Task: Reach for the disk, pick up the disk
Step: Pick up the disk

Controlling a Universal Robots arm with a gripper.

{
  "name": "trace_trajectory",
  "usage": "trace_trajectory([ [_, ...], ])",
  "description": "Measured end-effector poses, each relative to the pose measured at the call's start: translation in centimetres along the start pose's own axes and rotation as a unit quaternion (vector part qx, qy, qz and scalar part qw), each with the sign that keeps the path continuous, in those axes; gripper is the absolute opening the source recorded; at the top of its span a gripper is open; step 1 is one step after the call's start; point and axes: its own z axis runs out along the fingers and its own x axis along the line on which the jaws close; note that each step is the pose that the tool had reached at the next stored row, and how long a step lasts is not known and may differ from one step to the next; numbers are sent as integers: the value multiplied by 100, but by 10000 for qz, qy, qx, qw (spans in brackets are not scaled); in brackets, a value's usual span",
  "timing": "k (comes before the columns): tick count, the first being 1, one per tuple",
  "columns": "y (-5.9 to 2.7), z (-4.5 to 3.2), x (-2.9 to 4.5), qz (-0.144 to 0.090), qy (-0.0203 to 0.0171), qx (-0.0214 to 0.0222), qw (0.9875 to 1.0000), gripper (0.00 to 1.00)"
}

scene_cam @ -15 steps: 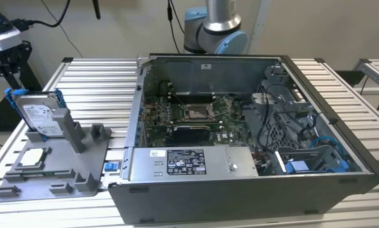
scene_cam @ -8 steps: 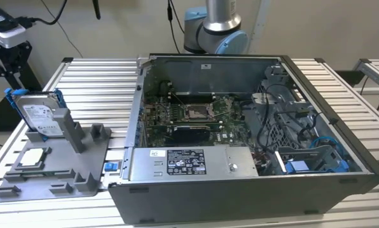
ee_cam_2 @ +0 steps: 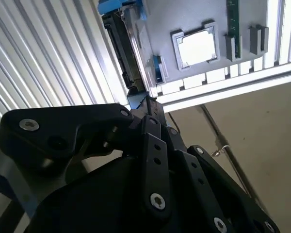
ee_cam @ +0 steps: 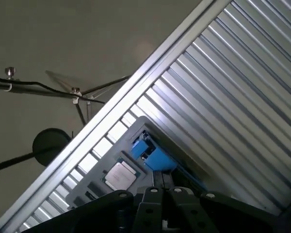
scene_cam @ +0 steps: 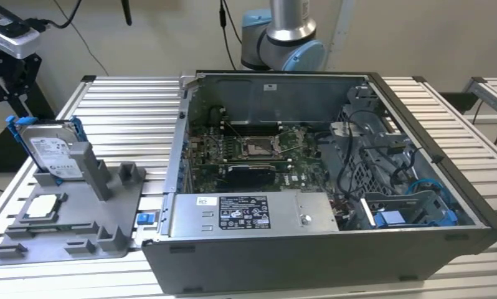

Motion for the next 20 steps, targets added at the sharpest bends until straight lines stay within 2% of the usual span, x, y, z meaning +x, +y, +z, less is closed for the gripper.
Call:
trace_trajectory([
  [3,0,1,0,-275,-5,10,9996,0],
  [5,0,1,0,-458,-5,13,9989,0],
  [8,0,1,1,-727,-3,16,9974,0],
  [10,0,1,1,-912,-2,18,9958,0],
  [13,0,1,0,-1186,-3,24,9929,0],
  [16,0,0,0,-1451,-5,32,9894,0],
  [20,0,1,1,-1807,-11,46,9835,0],
])
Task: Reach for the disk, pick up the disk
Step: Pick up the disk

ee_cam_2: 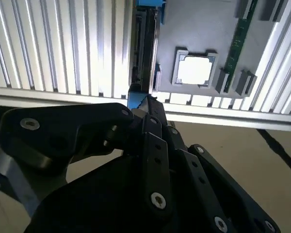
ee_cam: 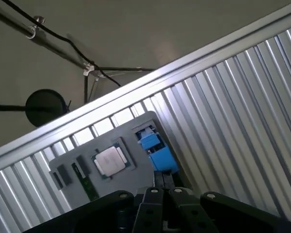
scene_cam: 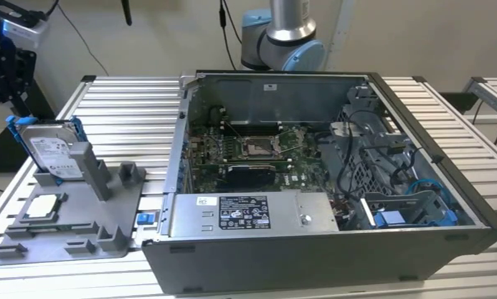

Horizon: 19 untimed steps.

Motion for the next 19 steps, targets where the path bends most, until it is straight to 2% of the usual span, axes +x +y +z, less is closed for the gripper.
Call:
trace_trajectory([
  [2,0,0,0,-186,-1,4,9998,0],
  [5,1,2,0,-460,3,-1,9989,0],
  [9,1,2,-1,-822,8,-9,9966,0],
  [12,1,2,-1,-1095,12,-14,9940,0],
  [15,1,3,-1,-1368,16,-20,9906,0],
  [19,1,3,-2,-1727,21,-27,9850,0],
])
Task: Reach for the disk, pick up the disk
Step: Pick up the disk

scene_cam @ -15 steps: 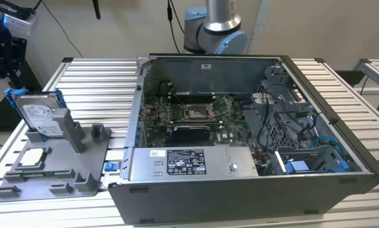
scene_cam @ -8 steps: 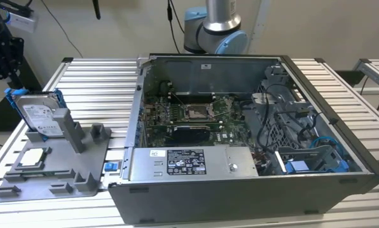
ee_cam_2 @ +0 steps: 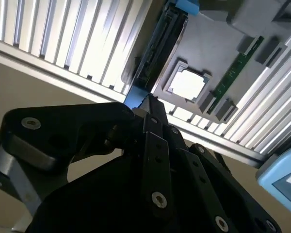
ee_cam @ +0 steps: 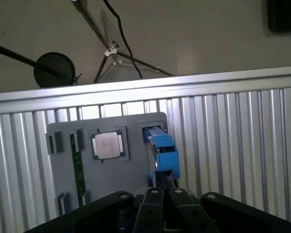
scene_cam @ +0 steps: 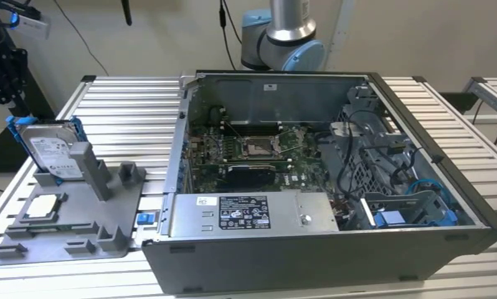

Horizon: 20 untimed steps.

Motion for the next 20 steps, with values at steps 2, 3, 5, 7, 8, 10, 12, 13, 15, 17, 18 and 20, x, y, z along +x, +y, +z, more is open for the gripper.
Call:
trace_trajectory([
  [2,0,0,-2,-154,2,-3,9999,0],
  [3,1,0,-2,-224,3,-5,9997,0],
  [5,2,0,-3,-278,4,-6,9996,0],
  [7,2,0,-3,-293,4,-7,9996,0],
  [8,2,0,-2,-301,4,-7,9995,0],
  [10,2,0,-2,-316,5,-7,9995,0],
  [12,2,1,-2,-332,4,-7,9994,0],
  [13,3,1,-2,-340,4,-7,9994,100],
  [15,3,1,-2,-355,5,-7,9994,100],
  [17,3,1,-2,-370,5,-7,9993,100],
  [18,2,1,-2,-378,5,-8,9993,100],
  [20,2,0,-2,-393,5,-8,9992,100],
])
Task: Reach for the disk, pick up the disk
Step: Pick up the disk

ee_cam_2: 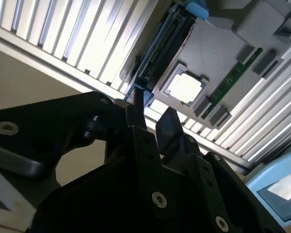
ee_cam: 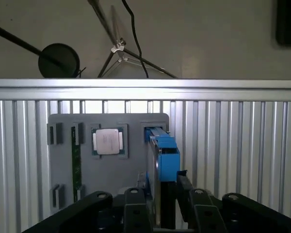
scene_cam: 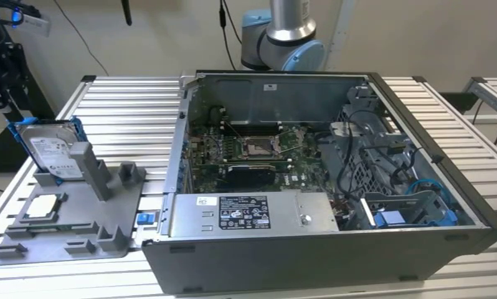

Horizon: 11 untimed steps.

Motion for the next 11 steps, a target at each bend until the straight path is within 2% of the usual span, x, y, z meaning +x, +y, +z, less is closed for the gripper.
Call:
trace_trajectory([
  [9,0,3,0,-62,1,-2,10000,100],
  [11,4,30,-3,-61,0,7,10000,100],
])
